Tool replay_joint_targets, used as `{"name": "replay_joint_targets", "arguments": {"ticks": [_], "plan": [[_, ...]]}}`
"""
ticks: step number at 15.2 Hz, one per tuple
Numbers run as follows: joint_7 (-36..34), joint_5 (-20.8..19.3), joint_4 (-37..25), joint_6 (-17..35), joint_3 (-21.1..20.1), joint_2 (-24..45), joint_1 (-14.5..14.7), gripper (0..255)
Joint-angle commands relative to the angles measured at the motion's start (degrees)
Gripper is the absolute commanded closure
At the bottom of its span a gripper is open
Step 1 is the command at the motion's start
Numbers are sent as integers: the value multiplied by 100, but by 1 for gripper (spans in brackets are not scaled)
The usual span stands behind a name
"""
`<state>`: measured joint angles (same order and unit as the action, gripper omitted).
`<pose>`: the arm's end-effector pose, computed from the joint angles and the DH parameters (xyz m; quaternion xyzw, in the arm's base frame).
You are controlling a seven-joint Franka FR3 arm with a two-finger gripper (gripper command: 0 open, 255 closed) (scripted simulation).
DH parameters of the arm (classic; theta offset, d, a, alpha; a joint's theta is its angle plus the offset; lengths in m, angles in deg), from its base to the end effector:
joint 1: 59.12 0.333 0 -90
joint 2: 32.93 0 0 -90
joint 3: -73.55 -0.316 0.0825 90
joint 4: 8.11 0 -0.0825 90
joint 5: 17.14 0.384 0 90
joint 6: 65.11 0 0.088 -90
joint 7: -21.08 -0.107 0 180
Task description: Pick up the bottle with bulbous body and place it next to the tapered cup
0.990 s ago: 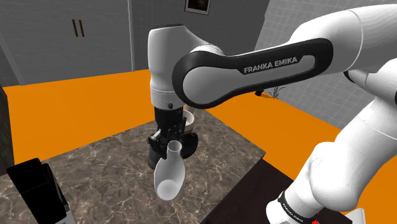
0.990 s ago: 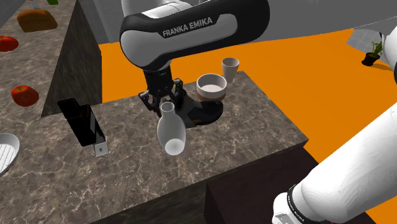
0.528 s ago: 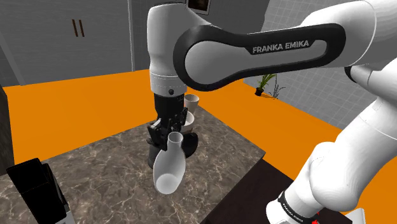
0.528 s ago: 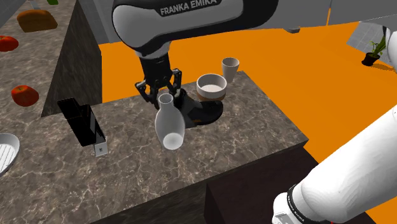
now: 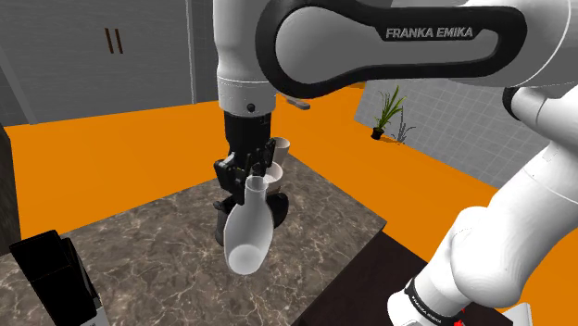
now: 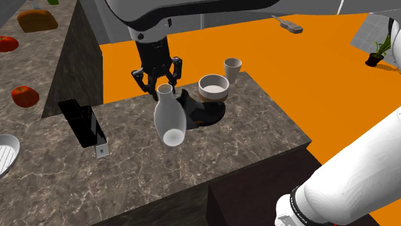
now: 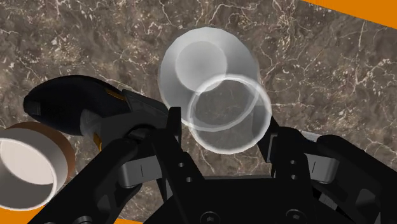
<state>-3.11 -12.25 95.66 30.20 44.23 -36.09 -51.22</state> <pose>0.4192 0.3357 0.5450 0.9927 0.1063 -0.0574 0.0006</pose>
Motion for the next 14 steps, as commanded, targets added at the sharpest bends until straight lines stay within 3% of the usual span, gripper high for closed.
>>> {"name": "replay_joint_targets", "arguments": {"ticks": [1,14], "plan": [[3,-3,-161,-164,10,-2,-8,255],[-124,-95,-1382,-1201,-13,202,6,255]]}}
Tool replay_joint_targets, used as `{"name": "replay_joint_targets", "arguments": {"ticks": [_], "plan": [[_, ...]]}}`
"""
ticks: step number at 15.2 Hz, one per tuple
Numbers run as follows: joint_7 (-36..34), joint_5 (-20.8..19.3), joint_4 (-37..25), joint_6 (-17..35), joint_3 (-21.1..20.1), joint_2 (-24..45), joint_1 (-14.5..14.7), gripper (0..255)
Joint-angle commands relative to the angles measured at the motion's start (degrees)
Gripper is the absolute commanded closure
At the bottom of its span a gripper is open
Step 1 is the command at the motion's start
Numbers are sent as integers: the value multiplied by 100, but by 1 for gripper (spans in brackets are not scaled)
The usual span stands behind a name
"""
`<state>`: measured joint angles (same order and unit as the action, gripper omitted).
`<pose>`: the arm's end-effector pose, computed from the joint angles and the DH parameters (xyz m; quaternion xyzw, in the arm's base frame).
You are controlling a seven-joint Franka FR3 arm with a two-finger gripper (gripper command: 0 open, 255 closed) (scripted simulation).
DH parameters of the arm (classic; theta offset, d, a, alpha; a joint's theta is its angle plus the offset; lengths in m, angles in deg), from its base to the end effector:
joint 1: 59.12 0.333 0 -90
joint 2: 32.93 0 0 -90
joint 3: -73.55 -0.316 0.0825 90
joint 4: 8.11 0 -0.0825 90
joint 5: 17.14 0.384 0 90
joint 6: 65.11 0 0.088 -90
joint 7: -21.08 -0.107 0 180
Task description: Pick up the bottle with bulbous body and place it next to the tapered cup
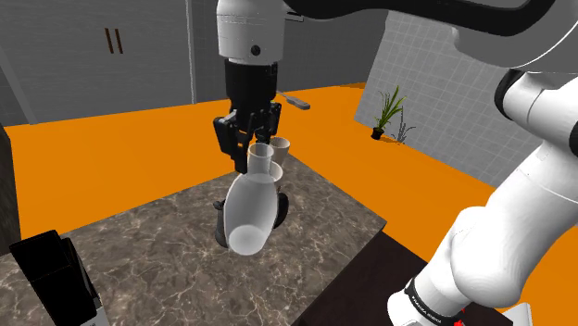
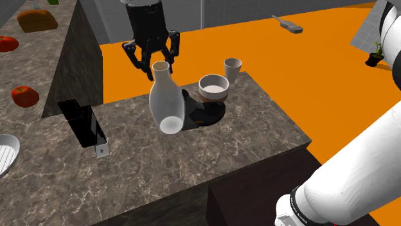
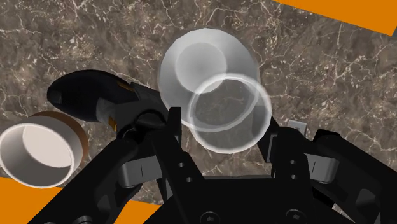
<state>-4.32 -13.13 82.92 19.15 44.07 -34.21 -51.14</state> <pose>0.4197 0.3356 0.6186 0.9927 0.1063 -0.0574 0.0006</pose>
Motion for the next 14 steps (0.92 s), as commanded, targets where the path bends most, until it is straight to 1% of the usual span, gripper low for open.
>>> {"name": "replay_joint_targets", "arguments": {"ticks": [1,8,14], "plan": [[-17,-19,-216,-179,-2,42,2,255],[-141,-133,-1054,-787,-51,300,52,255],[-286,-287,-1919,-1361,-118,628,148,255]]}}
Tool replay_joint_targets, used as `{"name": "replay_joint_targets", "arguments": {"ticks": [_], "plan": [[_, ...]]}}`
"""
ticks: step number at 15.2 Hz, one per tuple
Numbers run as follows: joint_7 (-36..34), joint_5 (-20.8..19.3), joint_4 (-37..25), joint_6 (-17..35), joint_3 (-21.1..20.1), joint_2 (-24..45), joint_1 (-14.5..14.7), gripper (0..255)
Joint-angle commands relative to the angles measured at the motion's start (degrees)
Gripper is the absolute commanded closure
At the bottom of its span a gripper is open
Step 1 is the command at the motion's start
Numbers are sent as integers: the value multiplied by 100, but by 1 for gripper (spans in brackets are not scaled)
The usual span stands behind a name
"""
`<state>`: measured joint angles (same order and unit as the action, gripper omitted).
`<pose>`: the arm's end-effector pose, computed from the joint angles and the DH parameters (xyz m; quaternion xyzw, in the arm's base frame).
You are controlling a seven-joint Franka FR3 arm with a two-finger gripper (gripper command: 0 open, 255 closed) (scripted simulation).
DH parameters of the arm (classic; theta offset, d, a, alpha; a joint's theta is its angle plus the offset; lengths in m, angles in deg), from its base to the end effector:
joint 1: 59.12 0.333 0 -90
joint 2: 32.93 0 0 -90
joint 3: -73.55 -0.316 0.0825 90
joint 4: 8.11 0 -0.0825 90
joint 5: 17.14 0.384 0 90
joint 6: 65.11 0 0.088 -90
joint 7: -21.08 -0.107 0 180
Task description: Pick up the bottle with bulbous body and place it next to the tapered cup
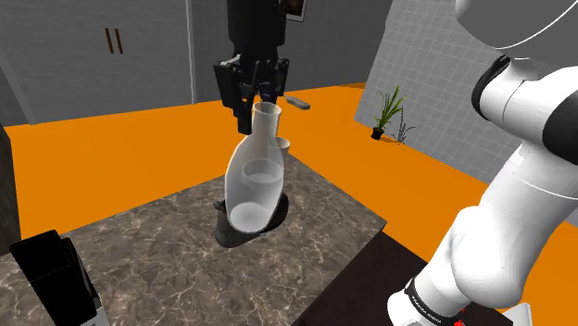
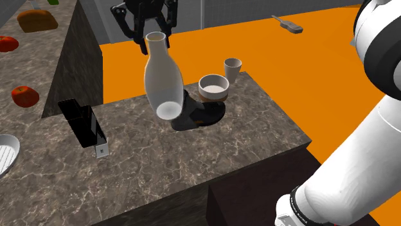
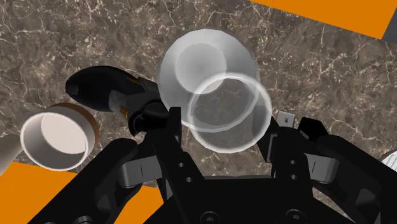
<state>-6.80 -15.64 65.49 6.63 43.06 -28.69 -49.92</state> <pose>0.4194 0.3341 0.6932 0.9927 0.1065 -0.0574 0.0006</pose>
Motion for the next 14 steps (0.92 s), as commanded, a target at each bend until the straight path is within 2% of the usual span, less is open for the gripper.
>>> {"name": "replay_joint_targets", "arguments": {"ticks": [1,10,14], "plan": [[-66,-69,-340,-213,-32,144,51,255],[-370,-523,-2125,-1270,-171,961,462,255],[399,-195,-1115,-856,97,318,-240,255]]}}
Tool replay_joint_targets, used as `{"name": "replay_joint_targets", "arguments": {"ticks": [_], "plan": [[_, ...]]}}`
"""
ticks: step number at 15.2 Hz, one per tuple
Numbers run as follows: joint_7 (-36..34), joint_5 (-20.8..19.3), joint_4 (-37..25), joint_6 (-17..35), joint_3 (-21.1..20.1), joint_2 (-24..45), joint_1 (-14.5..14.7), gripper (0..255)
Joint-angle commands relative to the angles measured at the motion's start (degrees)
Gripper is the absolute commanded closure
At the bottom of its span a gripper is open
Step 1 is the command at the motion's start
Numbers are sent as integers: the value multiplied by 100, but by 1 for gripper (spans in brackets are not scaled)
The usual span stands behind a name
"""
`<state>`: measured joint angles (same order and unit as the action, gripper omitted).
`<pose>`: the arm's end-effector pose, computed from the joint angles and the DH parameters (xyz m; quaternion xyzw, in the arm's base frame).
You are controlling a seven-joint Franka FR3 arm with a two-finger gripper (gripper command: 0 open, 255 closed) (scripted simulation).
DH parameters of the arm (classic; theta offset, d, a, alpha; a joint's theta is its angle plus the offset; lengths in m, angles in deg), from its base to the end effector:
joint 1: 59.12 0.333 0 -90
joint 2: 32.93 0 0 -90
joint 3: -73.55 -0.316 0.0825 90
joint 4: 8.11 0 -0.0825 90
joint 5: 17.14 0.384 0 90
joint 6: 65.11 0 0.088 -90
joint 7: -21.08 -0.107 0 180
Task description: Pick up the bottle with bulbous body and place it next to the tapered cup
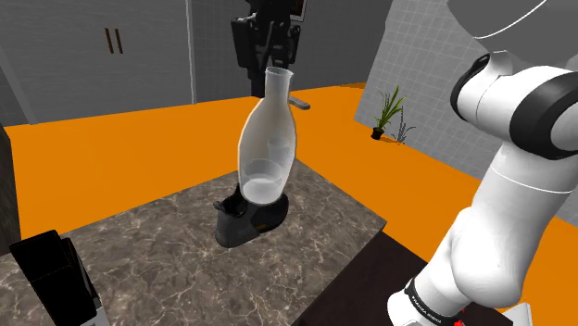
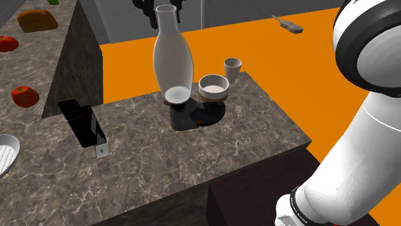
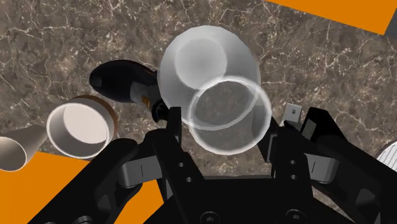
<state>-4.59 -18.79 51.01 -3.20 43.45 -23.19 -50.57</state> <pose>0.4387 0.2972 0.7393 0.9927 0.1057 -0.0576 0.0013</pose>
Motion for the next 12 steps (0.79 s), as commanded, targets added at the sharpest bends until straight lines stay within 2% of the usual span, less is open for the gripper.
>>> {"name": "replay_joint_targets", "arguments": {"ticks": [1,6,12], "plan": [[363,169,520,205,134,-349,-308,255],[1233,290,1224,522,529,-753,-825,255],[2160,258,1695,820,971,-918,-1292,255]]}}
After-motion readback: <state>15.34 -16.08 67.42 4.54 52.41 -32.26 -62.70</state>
